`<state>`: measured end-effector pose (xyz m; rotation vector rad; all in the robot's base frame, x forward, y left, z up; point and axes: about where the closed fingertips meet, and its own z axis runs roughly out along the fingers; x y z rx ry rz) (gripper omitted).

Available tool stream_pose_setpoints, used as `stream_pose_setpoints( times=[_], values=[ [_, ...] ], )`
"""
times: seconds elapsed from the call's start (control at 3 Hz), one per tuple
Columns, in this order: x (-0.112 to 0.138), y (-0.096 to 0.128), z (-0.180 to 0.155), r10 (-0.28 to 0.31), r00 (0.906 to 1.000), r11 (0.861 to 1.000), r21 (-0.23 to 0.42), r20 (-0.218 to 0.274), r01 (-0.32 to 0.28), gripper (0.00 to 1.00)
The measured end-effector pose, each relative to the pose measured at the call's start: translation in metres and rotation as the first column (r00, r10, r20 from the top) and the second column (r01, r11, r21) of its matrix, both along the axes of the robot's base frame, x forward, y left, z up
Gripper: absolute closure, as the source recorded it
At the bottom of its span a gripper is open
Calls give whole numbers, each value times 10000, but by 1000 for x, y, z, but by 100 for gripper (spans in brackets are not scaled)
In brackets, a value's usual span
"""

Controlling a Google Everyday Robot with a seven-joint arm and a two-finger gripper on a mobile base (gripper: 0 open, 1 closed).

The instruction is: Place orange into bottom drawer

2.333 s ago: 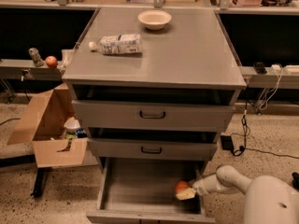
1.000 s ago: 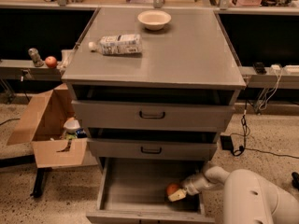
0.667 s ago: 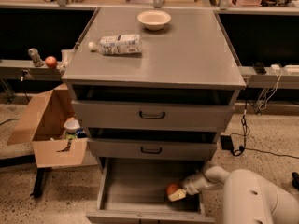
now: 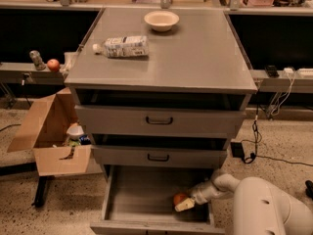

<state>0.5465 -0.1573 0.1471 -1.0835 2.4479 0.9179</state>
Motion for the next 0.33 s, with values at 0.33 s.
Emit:
stream_pose_setpoints(
  times=[0.33],
  values=[
    [-2, -2, 17, -34, 9996, 9989, 463, 279, 21, 0]
  ],
)
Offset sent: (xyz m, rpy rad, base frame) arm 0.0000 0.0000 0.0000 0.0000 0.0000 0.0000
